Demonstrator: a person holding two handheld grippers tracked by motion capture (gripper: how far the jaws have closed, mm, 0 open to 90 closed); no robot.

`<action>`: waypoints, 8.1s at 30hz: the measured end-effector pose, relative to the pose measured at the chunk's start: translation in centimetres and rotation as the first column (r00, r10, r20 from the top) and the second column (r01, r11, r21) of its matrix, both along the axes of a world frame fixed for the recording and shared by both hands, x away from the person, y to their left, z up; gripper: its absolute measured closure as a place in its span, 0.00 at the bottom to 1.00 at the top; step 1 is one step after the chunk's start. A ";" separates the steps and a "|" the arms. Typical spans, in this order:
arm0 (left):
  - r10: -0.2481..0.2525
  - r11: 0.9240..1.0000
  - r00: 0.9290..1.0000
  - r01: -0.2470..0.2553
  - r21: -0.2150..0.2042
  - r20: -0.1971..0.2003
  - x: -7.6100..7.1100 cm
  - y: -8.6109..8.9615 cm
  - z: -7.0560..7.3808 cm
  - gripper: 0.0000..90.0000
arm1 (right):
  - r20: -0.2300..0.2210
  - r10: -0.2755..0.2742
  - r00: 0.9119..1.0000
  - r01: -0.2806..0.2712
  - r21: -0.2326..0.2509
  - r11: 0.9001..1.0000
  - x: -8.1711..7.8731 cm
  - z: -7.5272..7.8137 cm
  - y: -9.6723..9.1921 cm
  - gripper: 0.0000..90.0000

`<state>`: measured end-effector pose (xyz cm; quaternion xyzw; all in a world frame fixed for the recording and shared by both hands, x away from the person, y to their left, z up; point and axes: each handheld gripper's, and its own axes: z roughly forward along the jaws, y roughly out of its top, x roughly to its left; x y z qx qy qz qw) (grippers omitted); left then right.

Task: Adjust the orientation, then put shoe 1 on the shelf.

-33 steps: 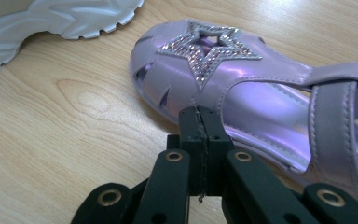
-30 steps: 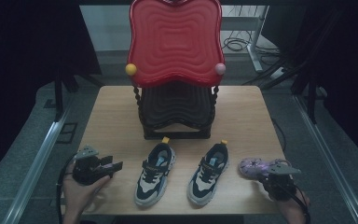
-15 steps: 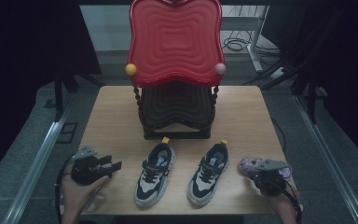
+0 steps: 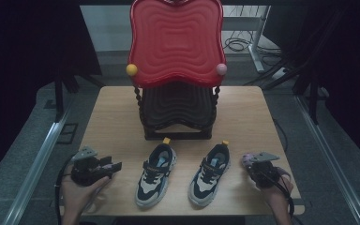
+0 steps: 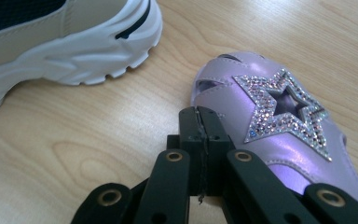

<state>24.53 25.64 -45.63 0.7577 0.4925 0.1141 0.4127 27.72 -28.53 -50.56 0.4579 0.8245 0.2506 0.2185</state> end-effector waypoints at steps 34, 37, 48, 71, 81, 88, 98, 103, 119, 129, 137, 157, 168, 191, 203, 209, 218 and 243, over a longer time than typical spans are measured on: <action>-0.011 1.000 1.000 0.011 -0.013 0.010 0.0 0.2 0.4 0.50 | 0.133 0.107 0.985 -0.138 0.249 0.959 -2.3 2.5 -1.4 0.79; -0.016 1.000 1.000 0.016 -0.013 0.007 -0.1 0.2 0.4 0.50 | 0.140 0.105 0.985 -0.139 0.258 0.956 -2.5 2.5 -1.7 0.70; -0.009 0.999 1.000 0.010 -0.050 0.029 -3.0 3.3 0.8 0.50 | 0.145 0.071 0.987 -0.112 0.299 0.948 -3.3 2.6 -3.6 0.56; 0.011 1.000 0.999 -0.012 -0.010 -0.038 -7.2 7.0 -1.0 0.60 | 0.136 -0.003 0.991 -0.038 0.298 0.954 -3.6 2.6 -5.1 0.54; -0.004 0.997 0.990 0.015 0.075 -0.139 -7.1 6.5 -3.3 0.68 | 0.133 -0.018 0.991 -0.022 0.296 0.955 -3.7 2.4 -5.3 0.54; -0.014 0.994 0.986 0.031 0.102 -0.167 -6.6 6.3 -4.2 0.79 | 0.132 -0.021 0.991 -0.019 0.292 0.956 -3.6 2.3 -5.3 0.54; -0.027 0.994 0.984 0.045 0.100 -0.177 -6.3 6.1 -4.2 0.90 | 0.139 -0.023 0.990 -0.016 0.275 0.961 -3.9 2.7 -5.8 0.54; -0.023 0.994 0.984 0.040 0.098 -0.175 -6.4 6.2 -4.1 0.93 | 0.152 -0.063 0.986 0.017 0.285 0.958 -4.9 3.7 -8.4 0.55; -0.014 0.997 0.985 0.028 0.078 -0.172 -6.5 6.3 -4.3 0.94 | -0.015 -0.006 1.000 0.011 0.333 0.943 -4.5 1.3 -10.0 0.70; -0.010 0.997 0.985 0.023 0.071 -0.173 -6.5 6.4 -4.4 0.94 | -0.045 0.037 0.998 -0.020 0.338 0.941 -4.0 0.4 -9.5 0.91; -0.001 0.999 0.985 0.009 0.048 -0.171 -6.5 6.7 -4.4 0.96 | -0.036 0.024 0.999 -0.010 0.347 0.938 -4.0 0.4 -9.6 0.95; 0.087 0.992 0.992 -0.095 -0.083 -0.097 -5.9 8.3 -3.1 0.97 | 0.002 -0.053 0.999 0.046 0.460 0.887 -4.2 1.0 -10.1 0.95; 0.096 0.983 0.995 -0.099 -0.156 -0.029 -5.2 8.3 -1.9 0.97 | 0.071 -0.073 0.995 0.023 0.546 0.838 -4.5 2.3 -9.8 0.95; 0.056 0.976 0.996 -0.039 -0.216 0.073 -2.9 6.2 0.6 0.96 | 0.168 -0.064 0.984 -0.050 0.595 0.802 -3.6 4.9 -7.8 0.95; 0.034 0.971 0.994 -0.007 -0.239 0.108 -1.7 5.3 2.1 0.96 | 0.221 -0.023 0.975 -0.123 0.620 0.775 -2.2 6.5 -6.1 0.95; 0.027 0.969 0.992 0.005 -0.246 0.123 -1.4 4.8 2.7 0.96 | 0.225 -0.002 0.974 -0.143 0.627 0.765 -1.9 7.0 -5.2 0.95; 0.003 0.965 0.990 0.034 -0.260 0.142 -1.0 4.2 3.5 0.96 | 0.251 0.013 0.968 -0.174 0.634 0.753 -1.5 7.8 -4.5 0.95; -0.045 0.958 0.983 0.092 -0.270 0.176 0.6 1.8 4.9 0.96 | 0.261 0.066 0.963 -0.223 0.640 0.735 0.2 8.9 -0.8 0.95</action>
